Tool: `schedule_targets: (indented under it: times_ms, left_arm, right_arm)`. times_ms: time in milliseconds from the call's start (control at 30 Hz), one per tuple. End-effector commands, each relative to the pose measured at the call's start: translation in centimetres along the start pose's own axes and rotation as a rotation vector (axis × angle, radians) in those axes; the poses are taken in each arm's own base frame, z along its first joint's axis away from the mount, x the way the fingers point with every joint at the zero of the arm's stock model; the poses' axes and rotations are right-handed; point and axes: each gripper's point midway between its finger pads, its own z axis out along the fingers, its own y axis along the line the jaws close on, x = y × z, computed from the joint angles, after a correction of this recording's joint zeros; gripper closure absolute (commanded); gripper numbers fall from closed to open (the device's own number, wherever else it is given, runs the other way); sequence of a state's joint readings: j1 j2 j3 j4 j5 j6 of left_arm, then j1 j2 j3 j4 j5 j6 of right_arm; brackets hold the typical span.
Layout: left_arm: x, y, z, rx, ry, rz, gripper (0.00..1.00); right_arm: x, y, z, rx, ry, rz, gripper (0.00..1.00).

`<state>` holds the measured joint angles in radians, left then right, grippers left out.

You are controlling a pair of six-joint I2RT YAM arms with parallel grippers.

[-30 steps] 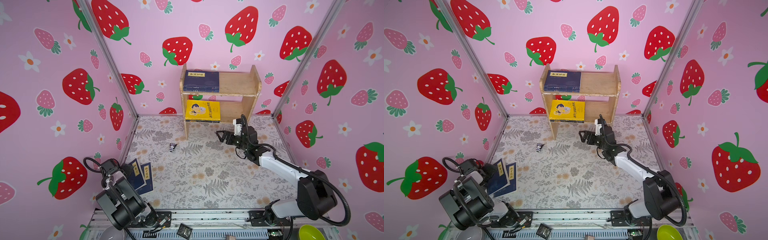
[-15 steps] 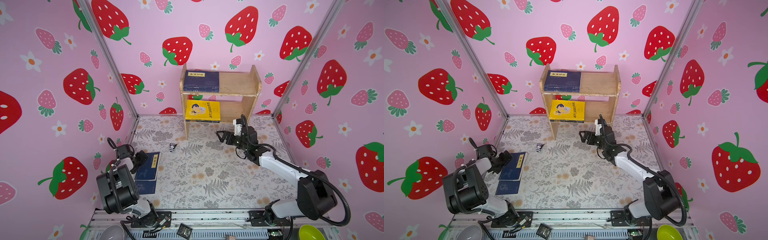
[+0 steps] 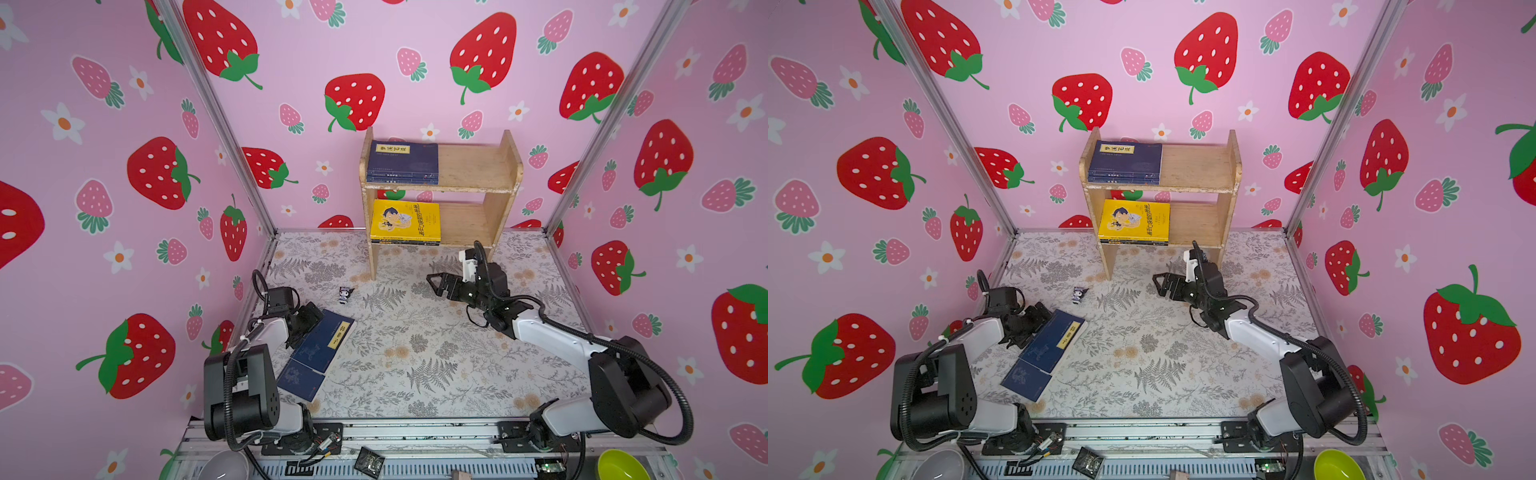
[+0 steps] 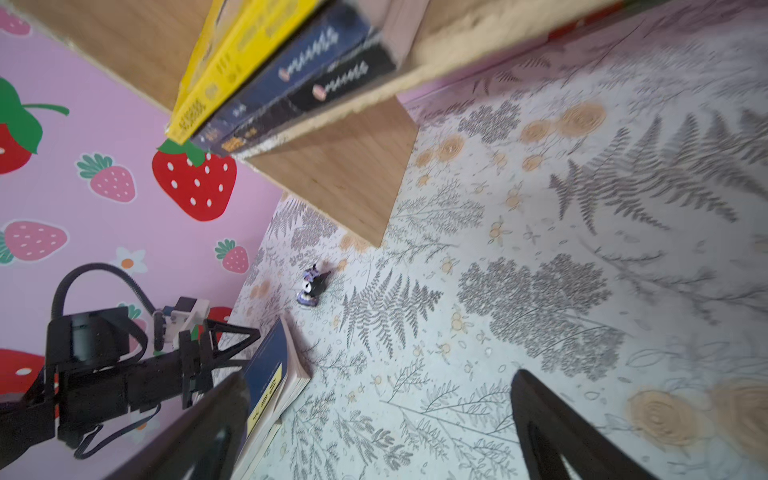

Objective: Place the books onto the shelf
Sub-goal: 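Lift the blue books with the left gripper while the right gripper reaches toward them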

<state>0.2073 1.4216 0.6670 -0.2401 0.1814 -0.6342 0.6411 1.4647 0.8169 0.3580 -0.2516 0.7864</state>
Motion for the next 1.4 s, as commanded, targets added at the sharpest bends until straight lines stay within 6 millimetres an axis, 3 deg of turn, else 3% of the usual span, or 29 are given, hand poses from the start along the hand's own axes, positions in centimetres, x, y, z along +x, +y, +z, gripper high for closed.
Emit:
schedule_targets:
  times_ms: [0, 133, 233, 333, 600, 867, 967, 1167, 1367]
  left_arm:
    - [1.8, 3.4, -1.4, -0.189, -0.004, -0.034, 0.07]
    - [0.4, 6.1, -5.9, -0.354, -0.151, -0.123, 0.07]
    - [0.6, 8.1, -8.5, -0.42, -0.25, -0.198, 0.07]
    - [2.0, 9.6, -9.6, -0.445, -0.275, -0.281, 0.06]
    - [6.1, 12.0, -9.6, -0.507, -0.197, -0.434, 0.06]
    - [8.3, 11.7, -6.8, -0.439, -0.095, -0.474, 0.06]
    - [8.8, 10.9, -5.6, -0.366, -0.067, -0.476, 0.06]
    - [7.9, 8.1, -4.1, -0.174, -0.08, -0.436, 0.07]
    - [8.5, 5.0, -2.5, -0.097, 0.006, -0.295, 0.08]
  right_arm:
    - [3.7, 1.7, 1.8, -0.064, 0.074, 0.05, 0.01]
    - [7.0, 4.1, 4.5, -0.134, 0.174, -0.014, 0.02]
    - [7.6, 5.7, 6.9, -0.182, 0.203, -0.127, 0.02]
    - [8.1, 7.4, 9.7, -0.259, 0.249, -0.208, 0.02]
    - [10.1, 10.8, 15.8, -0.408, 0.327, -0.293, 0.04]
    - [15.0, 10.5, 19.7, -0.364, 0.389, -0.287, 0.06]
    - [16.9, 10.4, 20.2, -0.342, 0.424, -0.317, 0.07]
    - [19.6, 9.7, 20.2, -0.325, 0.494, -0.343, 0.1]
    - [20.7, 6.9, 18.4, -0.237, 0.537, -0.371, 0.18]
